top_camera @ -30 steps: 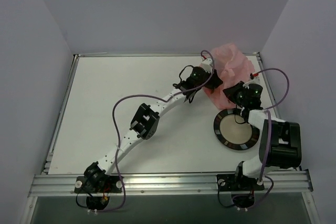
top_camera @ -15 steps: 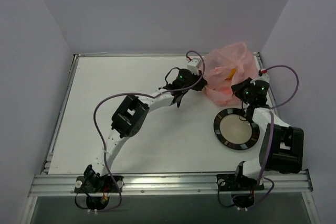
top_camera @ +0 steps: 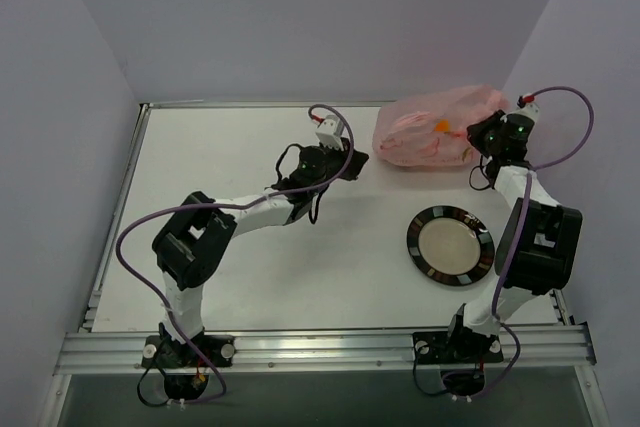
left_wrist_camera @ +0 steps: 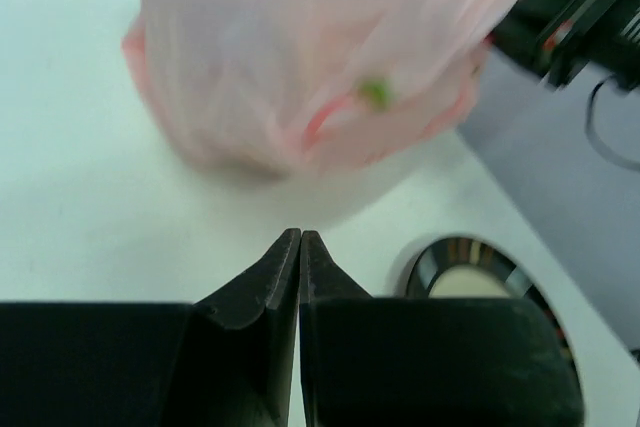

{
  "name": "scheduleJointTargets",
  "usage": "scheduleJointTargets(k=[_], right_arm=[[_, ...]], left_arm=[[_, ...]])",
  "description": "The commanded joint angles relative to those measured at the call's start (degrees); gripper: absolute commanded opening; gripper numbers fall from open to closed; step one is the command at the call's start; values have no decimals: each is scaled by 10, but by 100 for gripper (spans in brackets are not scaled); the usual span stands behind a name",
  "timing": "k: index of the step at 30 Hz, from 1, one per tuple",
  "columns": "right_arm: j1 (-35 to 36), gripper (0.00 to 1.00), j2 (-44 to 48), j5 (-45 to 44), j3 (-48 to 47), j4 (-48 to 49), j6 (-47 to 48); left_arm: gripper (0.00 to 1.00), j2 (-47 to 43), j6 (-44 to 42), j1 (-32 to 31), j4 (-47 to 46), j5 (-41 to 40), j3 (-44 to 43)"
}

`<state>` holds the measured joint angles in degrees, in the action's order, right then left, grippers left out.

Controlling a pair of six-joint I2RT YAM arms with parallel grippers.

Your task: Take the fake fruits out of the plastic bag

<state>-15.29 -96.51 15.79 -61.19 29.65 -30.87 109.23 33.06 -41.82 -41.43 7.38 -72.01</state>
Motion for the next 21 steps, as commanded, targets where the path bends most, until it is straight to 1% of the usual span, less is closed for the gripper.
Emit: scheduleJointTargets(k=[1,4,7,8,9,10,11,12,13,14,15,16,18,19,20,21], right_arm=[[-5,0,-39,-26,-10,-18,17],[-7,0,-62,-44,3,-12,26],[-10,0,-81,-33,-16,-26,34],[-10,0,-82,-23,-23,-29,37],[-5,0,-79,-18,-26,-28,37],[-4,0,-76,-16,-25,-25,37],[-1,0,-69,-16,-24,-23,38],[1,0,-67,-15,-19,-21,38],[2,0,-64,-12,-17,-21,37],[1,0,-61,-8,-15,-19,36],[1,0,-60,-1,-12,-16,33],[1,0,-58,1,-5,-11,32],[2,0,-54,11,5,-1,20],[2,0,-52,20,14,12,16],[2,0,-52,25,18,16,13],[2,0,-54,29,20,20,10]], left_arm=[[2,-15,33,-16,-2,-31,36],[2,-19,43,-33,19,-67,56],[2,-26,27,-38,25,-58,41],[6,-31,14,-38,36,-53,30],[28,-46,-17,-39,45,-48,10],[42,-55,-33,-40,56,-45,0],[53,-62,-52,-41,67,-40,-12],[62,-74,-92,-41,83,-31,-29],[72,-76,-112,-44,127,-21,-72],[77,-70,-131,-45,152,-11,-97],[81,-62,-168,-45,174,17,-123],[86,-48,-186,-46,234,36,-192],[89,8,-236,-46,302,68,-269],[92,31,-250,-46,363,105,-309],[95,54,-258,-45,394,123,-387],[94,104,-274,-45,425,147,-430]])
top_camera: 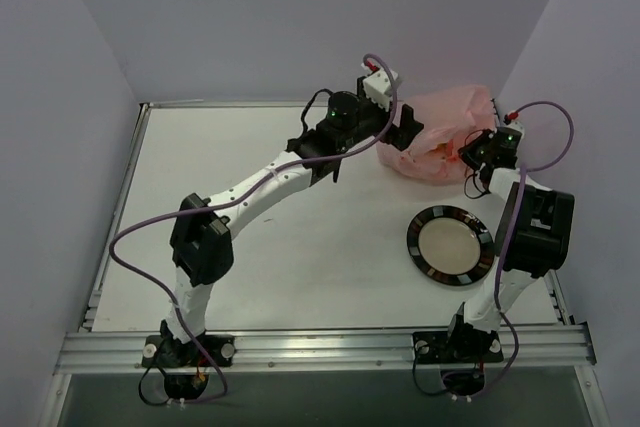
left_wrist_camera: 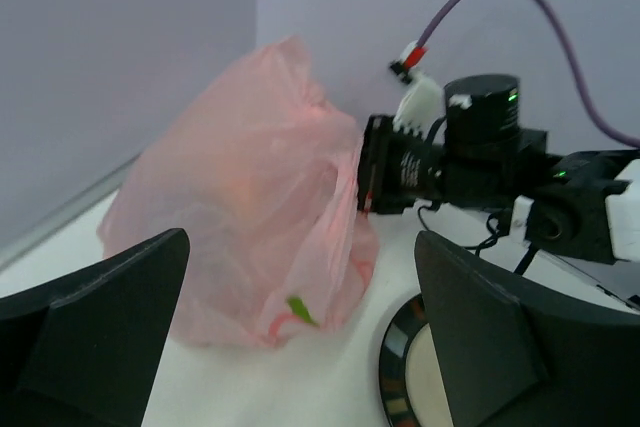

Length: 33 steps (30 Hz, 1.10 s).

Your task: Take the fake fruits out of the plastic bag

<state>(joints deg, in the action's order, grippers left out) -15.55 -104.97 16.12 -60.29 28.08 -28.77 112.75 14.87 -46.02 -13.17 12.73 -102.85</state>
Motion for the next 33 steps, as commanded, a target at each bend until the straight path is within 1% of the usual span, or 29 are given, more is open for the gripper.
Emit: scheduleJointTargets(k=[1,2,5,7,8,9,10,11,12,13,14,15,16,17,18,19,20,21,22,23,24,25,26,27,28,29,30,32,33], right_arm=[[4,0,30,32,13,37,-12],[4,0,28,34,15,37,-12],[5,0,29,45,23,47,-19],[6,0,30,51,25,52,-23],[7,0,33,58,25,55,-27],[7,0,35,62,29,57,-28],[7,0,38,65,31,58,-28],[7,0,43,65,32,58,-29],[7,0,45,67,37,58,-30],[8,0,47,70,40,59,-30],[9,0,50,71,40,59,-31],[9,0,52,73,44,59,-33],[10,0,54,76,46,59,-35],[12,0,60,77,48,59,-36],[14,0,65,80,52,60,-37],[19,0,71,81,60,60,-35],[20,0,81,81,64,60,-33],[19,0,85,79,68,56,-29],[15,0,89,69,69,48,-23],[11,0,93,64,68,41,-17],[5,0,94,60,66,34,-15],[0,0,94,58,65,35,-17],[-10,0,91,57,62,36,-18],[-14,0,88,54,58,35,-18],[-18,0,87,47,54,34,-19],[-27,0,87,44,45,31,-21],[-32,0,88,43,41,29,-22],[-38,0,104,25,39,25,-29],[-41,0,114,16,40,16,-30]], left_arm=[[94,93,-99,-3,211,115,-162],[94,130,-108,-6,233,137,-228],[94,164,-114,-13,259,164,-291],[94,206,-116,-16,282,167,-365],[94,248,-118,-16,301,170,-402],[94,272,-124,-17,323,172,-489],[94,299,-127,-19,369,172,-534],[94,342,-129,-20,386,171,-572],[94,354,-127,-21,394,174,-598],[94,361,-125,-21,388,173,-607],[94,356,-122,-22,373,167,-592],[94,350,-122,-23,333,148,-569],[94,346,-127,-25,316,129,-528],[95,347,-135,-28,306,104,-522],[99,353,-147,-30,292,78,-523],[69,362,-147,-31,283,30,-536],[40,375,-143,-31,272,4,-542],[16,375,-122,-29,244,-17,-541],[3,367,-109,-24,228,-32,-533],[2,333,-91,-22,202,-40,-482],[2,307,-87,-21,133,-53,-436],[2,274,-85,-20,87,-91,-383],[2,209,-83,-16,48,-104,-279],[2,181,-72,-14,-5,-112,-237],[2,153,-66,-11,-23,-119,-201],[2,107,-61,-7,-37,-139,-166],[2,87,-53,-7,-54,-148,-109],[2,33,-30,-7,-64,-183,-56],[2,19,-17,-7,-80,-189,-5]])
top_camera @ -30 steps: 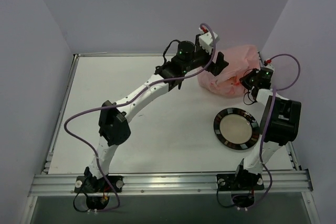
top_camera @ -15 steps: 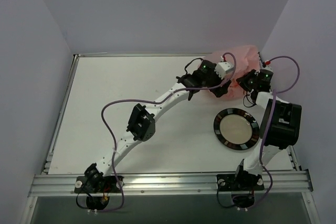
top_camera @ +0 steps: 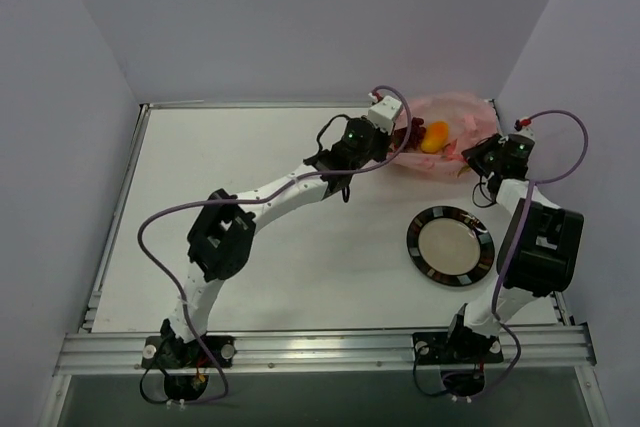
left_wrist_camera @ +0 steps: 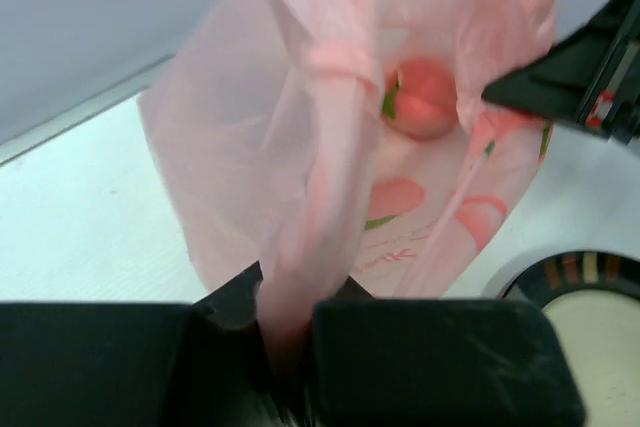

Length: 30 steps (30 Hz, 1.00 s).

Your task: Take the fake fruits out of the plastic bag

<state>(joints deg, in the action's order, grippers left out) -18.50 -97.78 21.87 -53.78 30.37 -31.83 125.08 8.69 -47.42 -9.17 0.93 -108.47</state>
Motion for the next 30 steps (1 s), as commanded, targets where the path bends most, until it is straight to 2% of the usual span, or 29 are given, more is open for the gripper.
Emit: scheduleJointTargets(k=[1,4,7,9,10,13,14,19,23,25,26,27,29,30], right_arm=[[-12,0,65,-55,-20,-9,-3],[-12,0,105,-88,-7,-28,-7],[-13,0,100,-103,-11,-44,1],[-16,0,72,-111,-24,-50,12],[-26,0,27,-108,-33,-50,13],[-57,0,-45,-58,-59,-33,-15],[-58,0,-54,-58,-63,-16,-19],[-44,0,-112,-78,-147,-68,4],[-40,0,-119,-97,-136,-78,5],[-40,11,-93,-99,-118,-79,3],[-40,33,-74,-105,-105,-70,1],[-37,46,-53,-112,-72,-66,0],[-35,69,17,-120,-46,-65,2],[-34,74,60,-127,-28,-67,3]], left_arm=[[2,-118,57,7,-122,-76,73],[2,-156,120,8,-139,-80,151],[2,-172,164,7,-146,-68,192],[2,-169,192,7,-144,-73,199],[3,-166,206,10,-144,-69,201],[2,-148,245,7,-158,-57,215],[2,-133,260,7,-161,-55,215],[2,-90,264,7,-192,-79,223],[2,-45,271,15,-197,-72,197],[2,-30,274,15,-203,-64,193],[2,-30,278,15,-221,-60,196],[2,-32,279,15,-231,-58,207],[2,-41,282,15,-242,-56,212],[2,-46,282,15,-248,-56,216]])
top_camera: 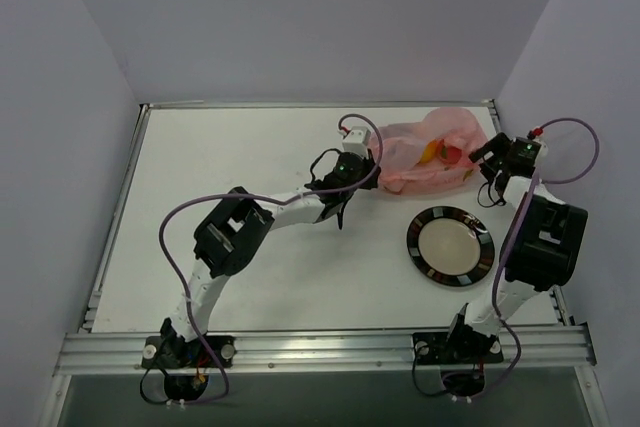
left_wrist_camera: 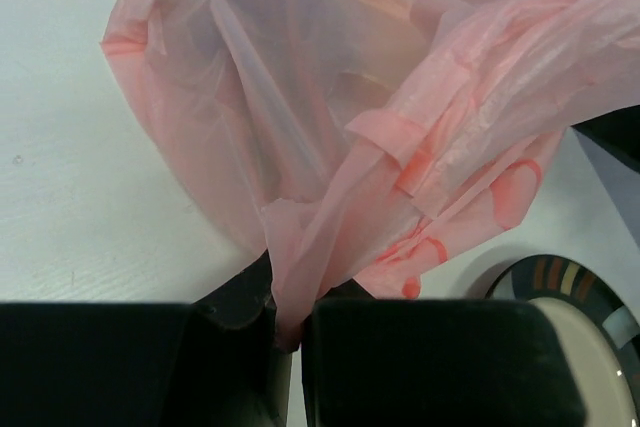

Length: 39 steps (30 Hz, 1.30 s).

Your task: Take the fake fruits out of the plastic bag

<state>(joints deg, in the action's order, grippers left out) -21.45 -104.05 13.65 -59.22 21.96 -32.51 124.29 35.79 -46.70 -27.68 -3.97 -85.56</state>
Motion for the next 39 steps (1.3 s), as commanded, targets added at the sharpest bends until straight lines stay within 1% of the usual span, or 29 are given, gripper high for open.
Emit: scheduleJointTargets(k=[1,2,4,7,9,10,12,13,14,16,17,20,23,24,27,30,32,33,34,36,38,39], right_arm=[[-3,77,141,-49,31,12,11],[-1,81,160,-55,33,-2,14],[7,82,209,-67,39,-16,20],[30,82,265,-92,44,-36,35],[52,79,299,-117,43,-64,51],[75,74,309,-135,46,-68,65],[98,60,324,-123,50,-71,78],[108,50,328,-115,49,-71,86],[133,30,324,-100,46,-74,92],[154,15,296,-89,39,-79,101],[169,7,280,-59,27,-84,109],[183,3,223,-48,12,-88,110],[185,2,159,-43,-11,-85,113],[185,2,128,-36,-33,-85,112],[185,1,72,-31,-84,-82,112],[185,0,19,-14,-129,-76,115],[185,0,-3,-20,-148,-77,118],[184,1,-20,-33,-155,-77,119],[183,4,-26,-68,-170,-83,122],[175,6,-34,-104,-179,-85,126],[165,11,-40,-152,-193,-89,134],[161,13,-48,-157,-201,-93,140]], left_arm=[[2,-46,11,8,-67,-5,-6],[2,-48,17,8,-71,-1,-5],[2,-52,25,7,-78,10,2],[2,-51,39,8,-91,26,6],[2,-53,40,9,-91,31,7],[2,-57,41,12,-96,36,9],[2,-61,39,13,-96,40,11],[2,-64,38,13,-96,40,13],[2,-67,36,14,-98,40,16],[2,-73,35,17,-100,40,27],[2,-76,38,21,-106,40,31],[2,-84,39,26,-113,55,42],[2,-87,38,28,-121,66,46],[2,-86,38,28,-122,74,44],[2,-83,42,28,-125,86,42],[2,-81,43,29,-126,92,43],[2,-80,43,29,-127,92,43],[2,-76,44,29,-128,93,44],[3,-74,45,29,-130,93,45],[2,-72,50,30,-133,97,49],[2,-74,50,30,-134,98,53],[2,-76,50,30,-135,98,56]])
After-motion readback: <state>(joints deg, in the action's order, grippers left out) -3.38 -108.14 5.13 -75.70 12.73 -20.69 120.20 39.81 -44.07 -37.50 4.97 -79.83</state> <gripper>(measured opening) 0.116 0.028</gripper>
